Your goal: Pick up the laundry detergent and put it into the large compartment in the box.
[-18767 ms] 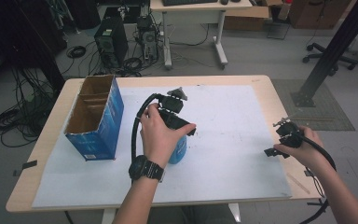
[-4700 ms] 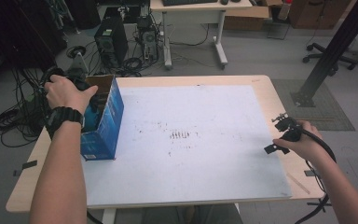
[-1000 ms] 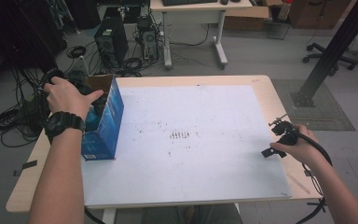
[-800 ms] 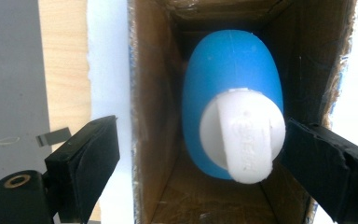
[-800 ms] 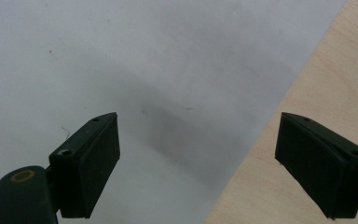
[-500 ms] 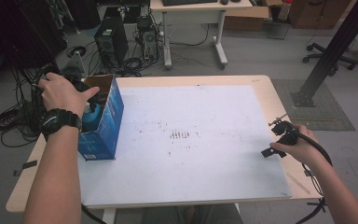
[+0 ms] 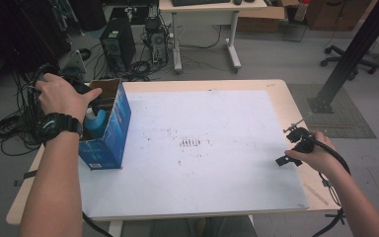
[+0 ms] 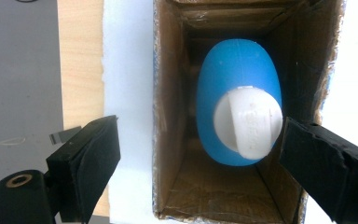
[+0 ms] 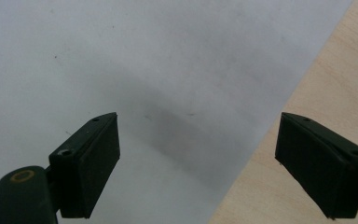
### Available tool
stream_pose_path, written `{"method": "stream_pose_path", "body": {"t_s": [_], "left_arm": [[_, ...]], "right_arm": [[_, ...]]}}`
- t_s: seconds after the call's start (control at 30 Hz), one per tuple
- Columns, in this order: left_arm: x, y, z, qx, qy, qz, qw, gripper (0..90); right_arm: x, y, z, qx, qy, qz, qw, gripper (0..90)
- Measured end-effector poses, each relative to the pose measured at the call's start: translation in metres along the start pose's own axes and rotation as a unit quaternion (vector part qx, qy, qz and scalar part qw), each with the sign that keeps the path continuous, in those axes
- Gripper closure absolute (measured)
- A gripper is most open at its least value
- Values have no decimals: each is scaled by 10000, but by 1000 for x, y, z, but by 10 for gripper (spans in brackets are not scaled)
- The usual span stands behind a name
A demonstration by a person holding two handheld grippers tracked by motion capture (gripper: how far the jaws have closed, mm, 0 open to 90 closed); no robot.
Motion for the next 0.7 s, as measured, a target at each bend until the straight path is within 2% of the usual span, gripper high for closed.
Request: {"method": "stream_pose_path", "body": {"t_s": [0.2, 0.33, 0.7], "left_arm": [[-7, -2, -3, 49, 90, -66, 9999, 126], [-14, -4, -8, 99, 224, -136, 9996, 125], [-36, -9, -27, 339, 557, -374, 9972, 121]], "right_arm": [[-2, 1, -2, 13, 12, -11, 10000, 137], [-3, 1, -2, 17, 16, -16, 10000, 136], [-4, 0, -1, -7, 17, -15, 10000, 136]]}}
Point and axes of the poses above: each handheld gripper's, and its own axes: x roughly forward along the jaws, y roughly out of its underside, z roughly to its left, the point moved 10 cm from there along x, roughly forward along the jaws, and after that the axes turned 10 degrees about -y, right-handed, at the moved point
